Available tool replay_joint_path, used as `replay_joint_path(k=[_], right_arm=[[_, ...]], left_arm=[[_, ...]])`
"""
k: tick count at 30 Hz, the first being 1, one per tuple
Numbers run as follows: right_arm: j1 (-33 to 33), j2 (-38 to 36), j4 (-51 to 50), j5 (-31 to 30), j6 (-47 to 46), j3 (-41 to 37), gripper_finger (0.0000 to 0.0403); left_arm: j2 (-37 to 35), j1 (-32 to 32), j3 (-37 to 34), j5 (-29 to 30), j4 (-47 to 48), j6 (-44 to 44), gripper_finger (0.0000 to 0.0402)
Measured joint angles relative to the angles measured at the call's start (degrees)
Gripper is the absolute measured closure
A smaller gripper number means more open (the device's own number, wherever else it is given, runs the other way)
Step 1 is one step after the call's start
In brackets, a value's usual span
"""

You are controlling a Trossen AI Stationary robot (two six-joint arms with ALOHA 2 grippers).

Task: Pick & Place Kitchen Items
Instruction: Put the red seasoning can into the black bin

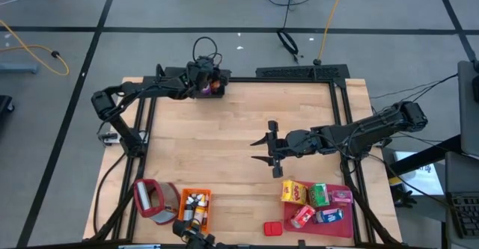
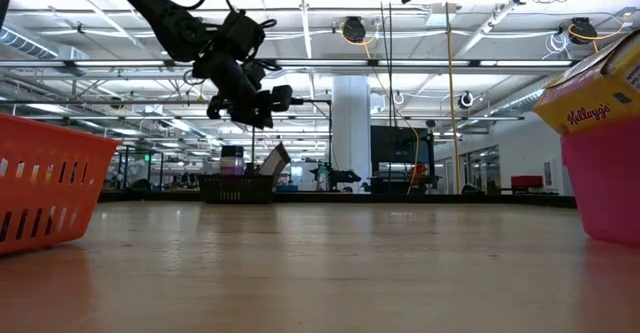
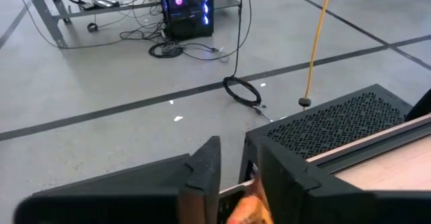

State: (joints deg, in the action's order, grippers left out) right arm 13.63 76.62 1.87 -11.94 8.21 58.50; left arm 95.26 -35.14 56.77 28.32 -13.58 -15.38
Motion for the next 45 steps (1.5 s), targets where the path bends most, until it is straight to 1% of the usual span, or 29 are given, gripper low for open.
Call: replay_joint_path(k=[7,10,14,18,23,25,27,34,38,42,45], right_arm=[[0.0,0.0,0.0,0.0,0.0,0.0,0.0231],[0.0,0.0,0.0,0.0,0.0,0.0,0.0231],[0.0,0.0,0.0,0.0,0.0,0.0,0.0232],[0.0,0.0,0.0,0.0,0.0,0.0,0.0232],[0.0,0.0,0.0,0.1,-0.8,0.0,0.0232],[0.4,0.0,0.0,1.0,-1.8,0.0,0.0232],[1.0,0.0,-0.1,3.3,-1.9,0.0,0.0232],[7.6,0.0,-2.1,11.9,-4.6,0.0,0.0232],[13.4,0.7,-3.8,12.2,-7.3,0.0,0.0232],[19.0,4.0,-3.3,12.1,-9.4,-0.1,0.0232],[21.7,6.9,-1.2,12.0,-11.2,0.0,0.0232]], left_arm=[[0.0,0.0,0.0,0.0,0.1,-0.2,0.0257],[0.0,0.0,0.0,-1.1,0.3,-0.2,0.0237],[0.0,0.0,0.0,-1.3,1.1,-0.1,0.0217],[0.0,0.0,0.0,-1.3,1.9,-0.1,0.0206],[0.0,0.0,0.0,-1.3,1.9,-0.1,0.0204],[0.0,0.0,0.0,-1.3,1.9,-0.1,0.0203],[0.0,0.0,0.0,-1.3,1.8,-0.1,0.0204],[0.0,0.1,0.0,-1.5,1.9,0.0,0.0203],[0.0,0.1,0.0,-1.5,2.0,0.0,0.0202],[0.0,0.1,0.0,-1.5,2.0,0.0,0.0201],[0.0,0.1,0.0,-1.5,2.1,0.0,0.0201]])
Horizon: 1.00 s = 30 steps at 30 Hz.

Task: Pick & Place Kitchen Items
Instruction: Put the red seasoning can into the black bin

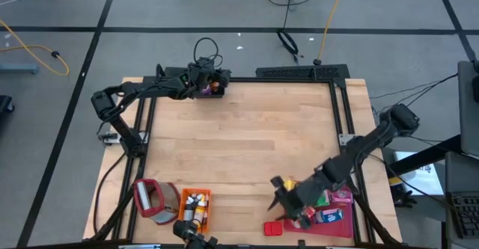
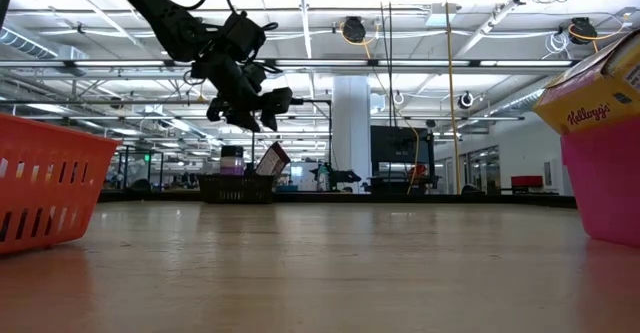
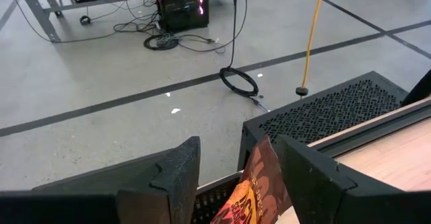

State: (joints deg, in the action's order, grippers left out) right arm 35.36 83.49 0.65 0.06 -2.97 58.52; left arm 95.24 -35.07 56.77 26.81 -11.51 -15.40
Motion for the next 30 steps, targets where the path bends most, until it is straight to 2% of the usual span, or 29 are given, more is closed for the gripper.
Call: replay_joint_path(k=[7,20,30], right_arm=[[3.2,4.0,3.8,0.0,-9.4,0.0,0.0232],[6.7,10.1,4.6,-2.8,-18.2,1.6,0.0232],[7.1,16.4,-10.0,-1.7,-19.2,13.1,0.0232]], left_arm=[[0.0,0.0,0.0,0.0,0.3,-0.1,0.0201],[0.0,0.1,0.0,-1.3,1.7,-0.2,0.0201],[0.0,0.2,0.0,-1.5,4.5,-0.9,0.0201]])
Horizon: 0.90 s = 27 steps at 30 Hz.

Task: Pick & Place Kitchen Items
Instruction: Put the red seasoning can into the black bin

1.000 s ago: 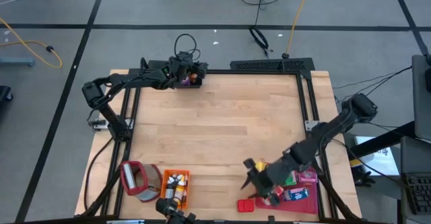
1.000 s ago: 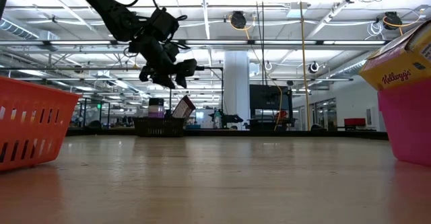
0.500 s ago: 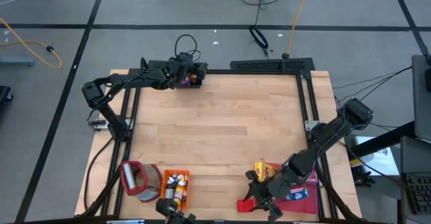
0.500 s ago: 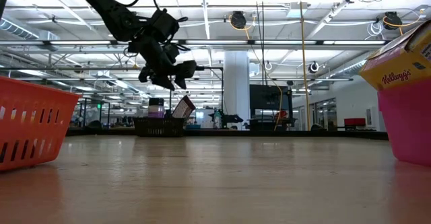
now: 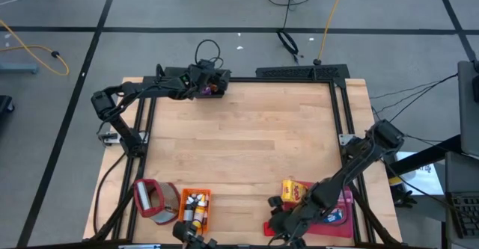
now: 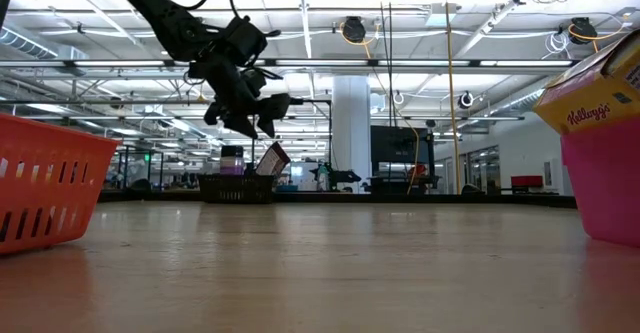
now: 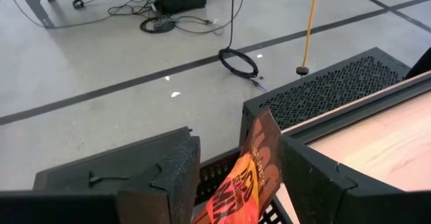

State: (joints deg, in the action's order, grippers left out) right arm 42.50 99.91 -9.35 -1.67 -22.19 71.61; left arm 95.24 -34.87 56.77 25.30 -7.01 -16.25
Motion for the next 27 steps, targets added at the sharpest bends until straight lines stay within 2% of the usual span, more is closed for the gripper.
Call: replay_joint_path(k=[9,18,25,27], right_arm=[[0.0,2.2,-15.4,0.2,-4.0,8.4,0.0232],[0.0,2.2,-20.6,0.7,-8.7,12.5,0.0233],[-0.3,2.3,-25.9,0.5,-10.1,13.4,0.0260],[-0.7,2.3,-26.3,2.1,-9.9,13.3,0.0266]], left_arm=[[0.0,0.0,0.0,0.0,1.6,0.0,0.0201],[0.0,0.1,0.0,0.0,2.6,0.0,0.0201],[0.0,0.2,0.0,0.0,3.0,-0.1,0.0201],[0.0,0.2,0.0,0.0,3.0,-0.1,0.0201]])
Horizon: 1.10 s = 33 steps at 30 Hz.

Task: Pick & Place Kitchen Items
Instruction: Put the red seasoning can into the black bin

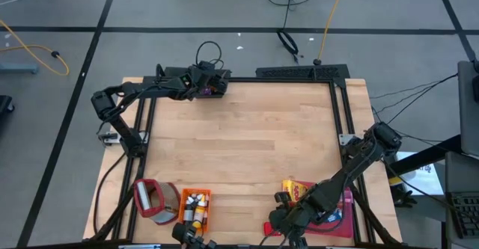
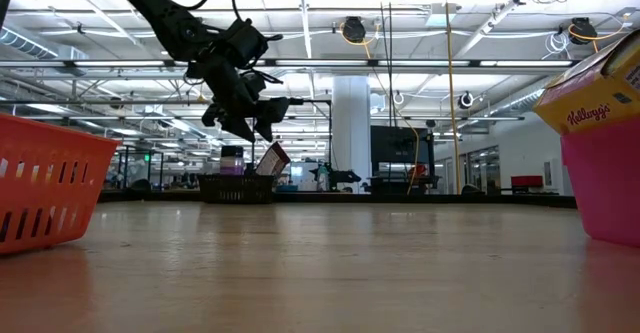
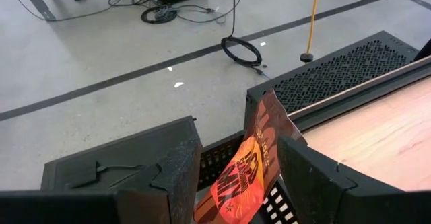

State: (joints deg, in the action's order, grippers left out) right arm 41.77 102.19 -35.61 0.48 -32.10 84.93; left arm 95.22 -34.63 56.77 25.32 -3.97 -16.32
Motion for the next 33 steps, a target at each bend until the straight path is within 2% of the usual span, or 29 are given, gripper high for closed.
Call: replay_joint_path(k=[4,9,16,22,33], right_arm=[[-1.2,0.0,-0.2,6.0,0.1,0.0,0.0268],[-2.4,0.0,-0.5,8.7,-1.7,0.0,0.0252],[-2.4,0.0,-0.7,8.5,0.1,-0.4,0.0193],[-2.5,0.0,5.6,8.8,-2.3,-4.9,0.0151],[-3.1,0.1,7.3,8.5,-2.3,-6.1,0.0144]], left_arm=[[0.0,0.0,0.0,0.0,0.0,0.0,0.0201],[0.0,0.0,0.0,0.0,0.0,-0.2,0.0201],[0.0,0.0,0.0,0.0,0.0,-0.3,0.0201],[0.0,0.0,0.0,0.0,0.0,-0.1,0.0201],[0.0,0.0,0.0,0.1,0.0,0.1,0.0201]])
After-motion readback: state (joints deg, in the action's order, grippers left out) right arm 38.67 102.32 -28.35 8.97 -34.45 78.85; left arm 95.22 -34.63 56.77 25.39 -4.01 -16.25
